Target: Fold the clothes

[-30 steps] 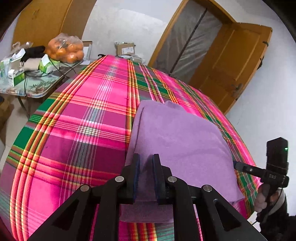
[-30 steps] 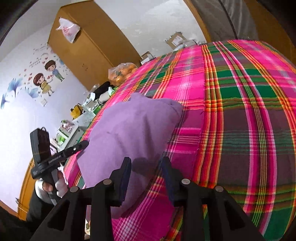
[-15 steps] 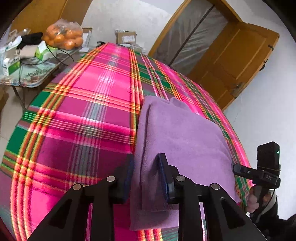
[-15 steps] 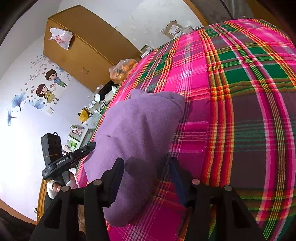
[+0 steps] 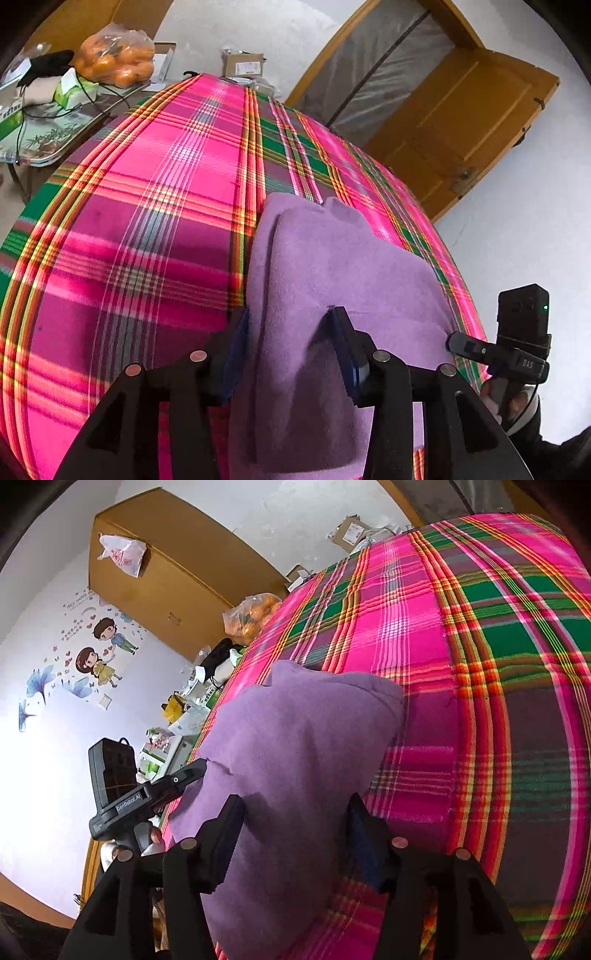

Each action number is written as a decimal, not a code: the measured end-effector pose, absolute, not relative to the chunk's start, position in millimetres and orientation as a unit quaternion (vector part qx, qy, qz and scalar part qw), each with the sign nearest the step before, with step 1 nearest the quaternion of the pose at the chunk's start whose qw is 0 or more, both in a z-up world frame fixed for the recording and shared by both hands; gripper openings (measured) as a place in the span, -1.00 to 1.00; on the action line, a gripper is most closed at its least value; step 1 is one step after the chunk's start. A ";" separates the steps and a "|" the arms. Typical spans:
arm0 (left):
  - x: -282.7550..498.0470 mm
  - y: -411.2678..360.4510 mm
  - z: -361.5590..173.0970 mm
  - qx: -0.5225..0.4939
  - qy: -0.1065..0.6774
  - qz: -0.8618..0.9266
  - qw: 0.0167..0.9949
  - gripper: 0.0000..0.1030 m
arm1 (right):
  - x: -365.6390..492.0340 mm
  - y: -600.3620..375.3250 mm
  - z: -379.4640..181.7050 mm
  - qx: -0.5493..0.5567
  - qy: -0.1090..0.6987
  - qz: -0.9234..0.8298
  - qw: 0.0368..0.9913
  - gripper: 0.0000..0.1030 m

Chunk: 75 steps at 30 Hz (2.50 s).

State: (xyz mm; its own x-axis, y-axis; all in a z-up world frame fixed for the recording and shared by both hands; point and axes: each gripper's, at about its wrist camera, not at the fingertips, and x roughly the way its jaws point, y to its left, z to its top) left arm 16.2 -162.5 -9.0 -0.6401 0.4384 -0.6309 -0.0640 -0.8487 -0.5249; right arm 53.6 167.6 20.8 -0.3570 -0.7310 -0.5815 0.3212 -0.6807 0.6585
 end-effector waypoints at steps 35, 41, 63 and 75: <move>7.9 -146.6 69.5 -0.324 -0.160 0.922 0.141 -0.60 | 12.6 142.7 98.7 0.390 -0.165 -0.831 0.361 -0.44; -22.9 -165.2 78.4 -0.314 -0.164 0.927 0.126 -0.60 | -28.2 123.5 107.1 0.388 -0.158 -0.829 0.370 -0.44; -168.6 -245.1 43.1 -0.329 -0.177 0.923 0.093 -0.60 | -196.6 47.9 63.6 0.420 -0.141 -0.823 0.355 -0.41; -148.5 -277.3 23.3 -0.338 -0.217 0.915 0.048 -0.58 | -175.6 65.0 64.6 0.395 -0.118 -0.846 0.338 -0.21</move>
